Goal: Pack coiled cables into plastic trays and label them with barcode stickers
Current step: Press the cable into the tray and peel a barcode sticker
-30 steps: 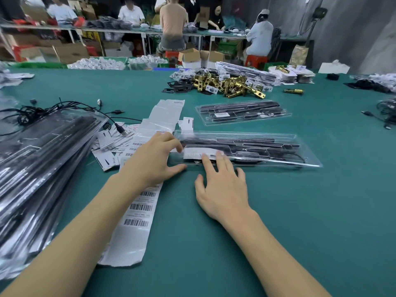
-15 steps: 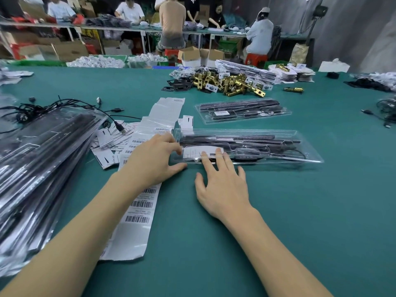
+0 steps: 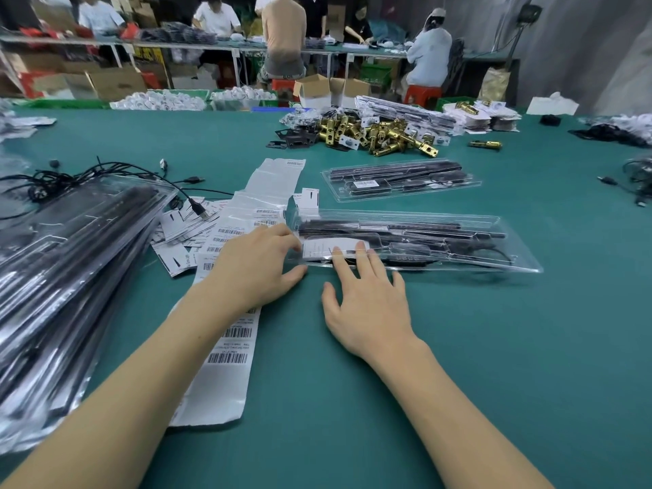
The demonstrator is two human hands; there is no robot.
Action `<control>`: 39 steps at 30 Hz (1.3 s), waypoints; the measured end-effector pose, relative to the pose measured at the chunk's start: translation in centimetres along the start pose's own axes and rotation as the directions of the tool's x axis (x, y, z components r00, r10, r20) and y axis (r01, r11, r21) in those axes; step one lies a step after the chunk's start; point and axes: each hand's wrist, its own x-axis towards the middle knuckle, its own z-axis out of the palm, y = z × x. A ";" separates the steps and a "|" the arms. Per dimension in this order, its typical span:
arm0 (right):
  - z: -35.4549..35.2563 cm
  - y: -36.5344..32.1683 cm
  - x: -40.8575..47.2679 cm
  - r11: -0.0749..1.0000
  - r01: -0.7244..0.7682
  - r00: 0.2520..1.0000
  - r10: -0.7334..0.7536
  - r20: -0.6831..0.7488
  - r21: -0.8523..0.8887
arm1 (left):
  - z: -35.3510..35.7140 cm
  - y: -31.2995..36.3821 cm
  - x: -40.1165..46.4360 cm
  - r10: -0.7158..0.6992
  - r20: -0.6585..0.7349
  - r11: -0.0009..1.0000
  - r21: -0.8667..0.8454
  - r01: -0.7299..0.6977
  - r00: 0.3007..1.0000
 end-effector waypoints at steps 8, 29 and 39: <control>-0.1 -0.1 -0.1 1.000 0.011 1.000 -0.011 0.028 -0.012 | 0.4 -0.1 0.3 0.012 0.018 0.988 -0.153 -0.009 1.000; -2.0 0.3 -1.7 1.000 0.028 0.957 -0.029 -0.289 -0.009 | -0.1 0.3 0.4 0.023 0.019 0.983 -0.181 -0.019 1.000; -2.2 5.5 0.2 0.964 0.165 0.908 -0.066 -0.415 0.208 | -1.6 -0.9 0.0 0.106 0.078 0.984 -0.154 -0.093 0.991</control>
